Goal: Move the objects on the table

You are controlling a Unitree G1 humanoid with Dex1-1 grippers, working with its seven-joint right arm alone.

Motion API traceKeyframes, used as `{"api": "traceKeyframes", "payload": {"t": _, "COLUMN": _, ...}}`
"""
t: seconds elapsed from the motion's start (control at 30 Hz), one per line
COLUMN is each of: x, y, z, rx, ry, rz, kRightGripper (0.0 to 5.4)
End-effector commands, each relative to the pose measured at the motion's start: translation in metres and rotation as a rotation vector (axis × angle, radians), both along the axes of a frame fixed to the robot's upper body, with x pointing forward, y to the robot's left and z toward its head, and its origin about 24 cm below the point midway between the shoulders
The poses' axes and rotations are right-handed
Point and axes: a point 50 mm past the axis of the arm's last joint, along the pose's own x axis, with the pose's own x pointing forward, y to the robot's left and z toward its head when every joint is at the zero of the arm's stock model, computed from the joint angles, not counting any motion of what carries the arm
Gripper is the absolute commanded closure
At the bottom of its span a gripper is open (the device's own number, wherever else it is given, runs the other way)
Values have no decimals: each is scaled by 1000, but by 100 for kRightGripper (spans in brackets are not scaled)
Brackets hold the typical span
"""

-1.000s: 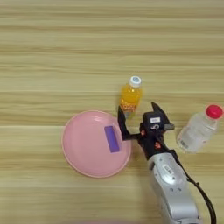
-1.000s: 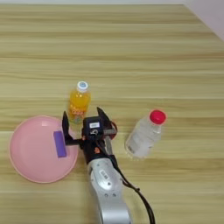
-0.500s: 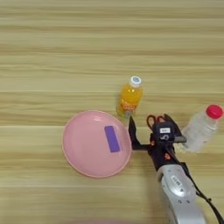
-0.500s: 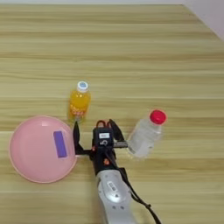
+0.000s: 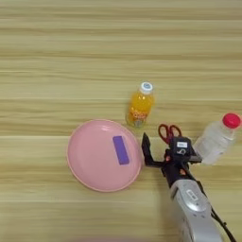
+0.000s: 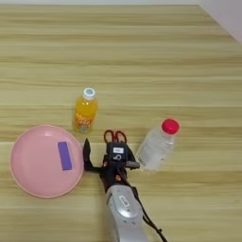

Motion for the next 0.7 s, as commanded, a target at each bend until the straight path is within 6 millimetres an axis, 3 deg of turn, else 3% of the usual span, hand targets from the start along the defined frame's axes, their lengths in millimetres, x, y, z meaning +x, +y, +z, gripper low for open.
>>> {"api": "traceKeyframes", "payload": {"t": 0.03, "x": 16, "y": -2, "z": 12, "rx": 41, "ry": -62, "rz": -9, "kRightGripper": 3}}
{"api": "traceKeyframes", "payload": {"t": 0.7, "x": 21, "y": -15, "z": 6, "rx": 85, "ry": -36, "rz": -76, "kRightGripper": 3}}
